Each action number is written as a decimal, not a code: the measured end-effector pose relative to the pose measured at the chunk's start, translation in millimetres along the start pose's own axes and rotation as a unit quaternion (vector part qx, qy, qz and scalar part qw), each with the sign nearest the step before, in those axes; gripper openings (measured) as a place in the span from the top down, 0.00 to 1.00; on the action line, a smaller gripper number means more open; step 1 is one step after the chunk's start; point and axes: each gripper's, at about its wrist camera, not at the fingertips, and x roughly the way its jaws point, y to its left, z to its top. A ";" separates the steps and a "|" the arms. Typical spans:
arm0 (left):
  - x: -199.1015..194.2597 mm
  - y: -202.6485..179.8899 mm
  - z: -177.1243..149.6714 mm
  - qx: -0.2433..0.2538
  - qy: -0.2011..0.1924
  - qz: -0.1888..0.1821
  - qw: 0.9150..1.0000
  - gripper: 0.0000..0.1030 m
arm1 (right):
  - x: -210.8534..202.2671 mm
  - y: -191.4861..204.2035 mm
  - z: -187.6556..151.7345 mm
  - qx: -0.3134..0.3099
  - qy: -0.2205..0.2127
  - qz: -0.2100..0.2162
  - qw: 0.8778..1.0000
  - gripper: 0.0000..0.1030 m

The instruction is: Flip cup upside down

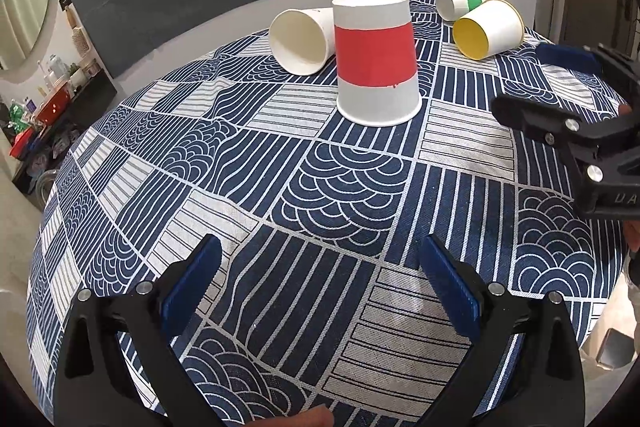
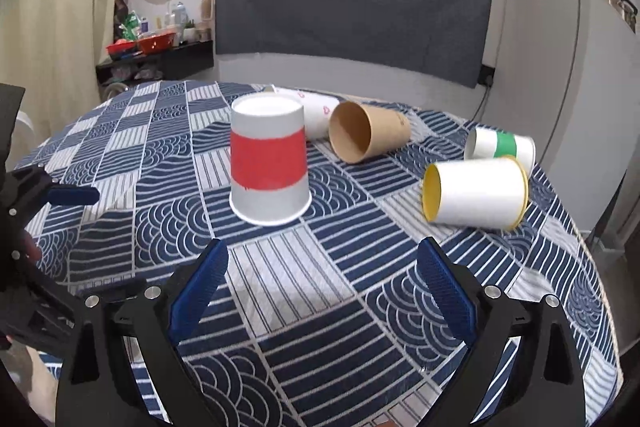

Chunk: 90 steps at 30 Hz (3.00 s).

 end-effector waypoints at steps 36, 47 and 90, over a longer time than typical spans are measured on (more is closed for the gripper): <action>-12.5 26.1 -15.3 -0.131 -0.083 0.033 0.987 0.06 | -11.5 -6.6 -21.7 0.037 -0.039 0.003 0.999 0.09; -11.2 24.1 -14.9 -0.125 -0.081 0.028 0.988 0.06 | -12.2 -7.4 -21.3 0.037 -0.042 0.010 0.998 0.09; -14.3 15.7 -14.6 -0.096 -0.093 0.040 0.990 0.06 | -14.7 -5.1 -22.7 0.035 -0.047 0.008 0.998 0.09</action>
